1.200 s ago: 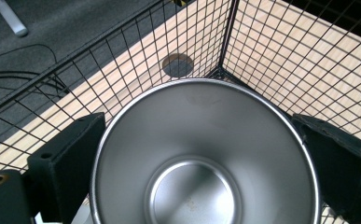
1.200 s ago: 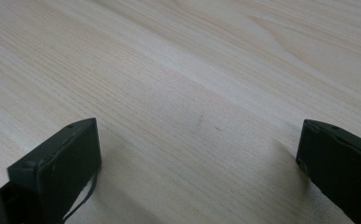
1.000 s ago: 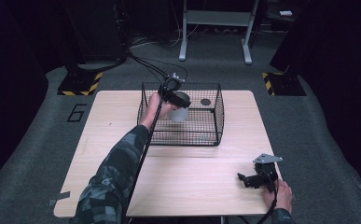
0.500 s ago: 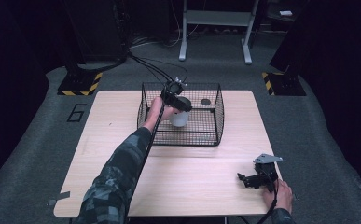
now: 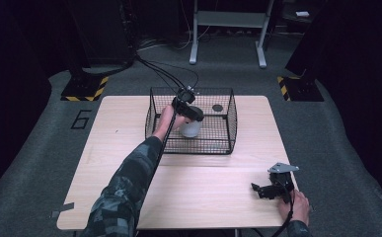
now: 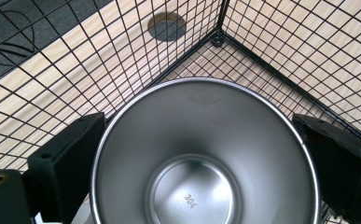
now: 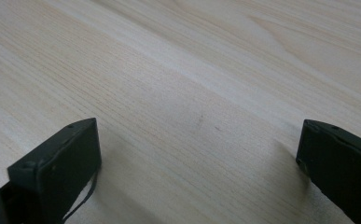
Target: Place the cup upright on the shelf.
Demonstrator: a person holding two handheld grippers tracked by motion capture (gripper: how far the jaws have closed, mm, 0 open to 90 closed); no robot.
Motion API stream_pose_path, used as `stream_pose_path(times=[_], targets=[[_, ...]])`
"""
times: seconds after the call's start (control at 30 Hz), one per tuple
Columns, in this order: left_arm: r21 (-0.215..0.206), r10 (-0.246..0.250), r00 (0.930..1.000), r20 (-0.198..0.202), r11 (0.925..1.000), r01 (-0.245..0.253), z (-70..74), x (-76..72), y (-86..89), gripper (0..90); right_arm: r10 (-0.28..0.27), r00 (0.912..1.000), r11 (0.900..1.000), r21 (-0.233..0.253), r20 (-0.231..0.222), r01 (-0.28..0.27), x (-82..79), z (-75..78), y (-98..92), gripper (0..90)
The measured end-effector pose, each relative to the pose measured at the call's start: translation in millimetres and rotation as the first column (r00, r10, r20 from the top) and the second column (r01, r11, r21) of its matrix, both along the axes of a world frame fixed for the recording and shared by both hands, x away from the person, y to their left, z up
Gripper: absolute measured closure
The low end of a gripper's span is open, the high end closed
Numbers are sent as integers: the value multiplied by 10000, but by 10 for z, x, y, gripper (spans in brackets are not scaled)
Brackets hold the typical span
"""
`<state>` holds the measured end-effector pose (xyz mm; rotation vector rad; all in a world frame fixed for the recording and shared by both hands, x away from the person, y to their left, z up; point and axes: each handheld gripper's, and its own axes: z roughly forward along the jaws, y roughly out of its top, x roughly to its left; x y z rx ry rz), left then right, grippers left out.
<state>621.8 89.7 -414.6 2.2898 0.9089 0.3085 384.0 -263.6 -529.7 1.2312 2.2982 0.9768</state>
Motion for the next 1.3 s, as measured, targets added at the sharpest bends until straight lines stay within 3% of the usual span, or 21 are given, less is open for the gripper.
stream_pose_path(times=[0.3, 0.63, 0.77, 1.0, 1.3], targets=[[184, -134, 9998, -130, 9997, 136, -35, 7, -30, 65, 1, 10000, 10000, -1, 2, -1, 0, 0, 0, 0], [-64, -36, 9998, -193, 10000, 35, -62, -13, 7, 64, -5, 10000, 10000, 10, -7, 5, -1, 0, 1, 0], [132, -178, 9998, -80, 9998, 179, -68, -52, 25, 64, -18, 10000, 10000, 18, -43, 18, -3, 2, 2, 0], [127, -183, 9998, 122, 9998, 182, -84, -113, 40, 62, -17, 10000, 10000, 18, -46, 17, -3, 2, 2, 0], [-187, 271, 9995, 130, 9995, -268, -89, -105, 90, 58, -18, 10000, 10000, 16, -45, 18, -3, 2, 2, 0]])
